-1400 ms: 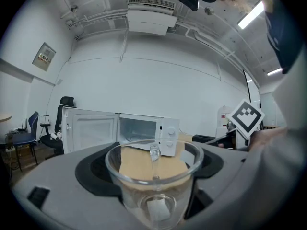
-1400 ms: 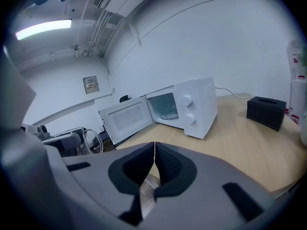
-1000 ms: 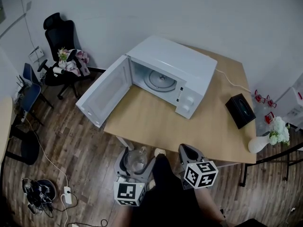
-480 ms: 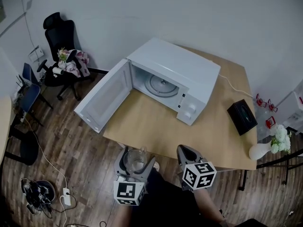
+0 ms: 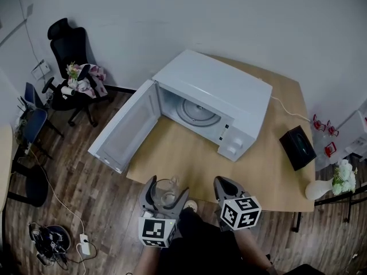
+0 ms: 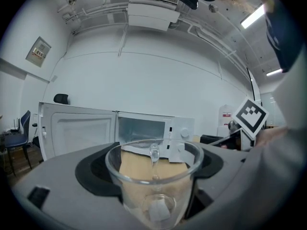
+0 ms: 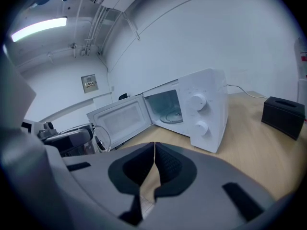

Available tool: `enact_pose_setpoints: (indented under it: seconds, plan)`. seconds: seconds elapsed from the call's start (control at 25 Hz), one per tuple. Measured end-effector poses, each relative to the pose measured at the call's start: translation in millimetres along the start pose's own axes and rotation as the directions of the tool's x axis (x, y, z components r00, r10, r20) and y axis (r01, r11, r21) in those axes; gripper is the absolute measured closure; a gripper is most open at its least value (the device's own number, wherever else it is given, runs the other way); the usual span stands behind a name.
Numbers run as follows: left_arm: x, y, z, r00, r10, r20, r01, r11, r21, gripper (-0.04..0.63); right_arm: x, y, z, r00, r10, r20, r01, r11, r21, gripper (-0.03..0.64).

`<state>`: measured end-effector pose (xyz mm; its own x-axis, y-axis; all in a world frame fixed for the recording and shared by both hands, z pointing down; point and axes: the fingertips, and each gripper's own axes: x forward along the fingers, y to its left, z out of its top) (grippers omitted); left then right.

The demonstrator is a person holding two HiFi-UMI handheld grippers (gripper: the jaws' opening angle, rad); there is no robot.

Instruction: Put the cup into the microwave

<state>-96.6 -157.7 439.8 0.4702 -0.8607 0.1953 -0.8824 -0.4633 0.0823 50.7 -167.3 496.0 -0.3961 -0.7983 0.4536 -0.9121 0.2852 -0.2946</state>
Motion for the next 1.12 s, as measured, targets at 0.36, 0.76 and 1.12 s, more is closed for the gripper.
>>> enact_pose_setpoints:
  seconds: [0.36,0.76,1.12]
  plan:
    - [50,30,11,0.999,-0.038,-0.011,0.038,0.999,0.000,0.166,50,-2,22,1.000,0.007,-0.014,-0.007,1.000,0.007,0.621]
    - [103,54,14,0.995,-0.079,-0.054,0.080,0.997,0.005,0.165,96,-9,35,0.999,-0.003,-0.036,0.004,1.000,0.023,0.621]
    - [145,65,9,0.989,-0.119,-0.082,0.119,0.993,-0.008,0.166,119,-18,38,0.998,-0.022,-0.053,0.024,0.998,0.054,0.621]
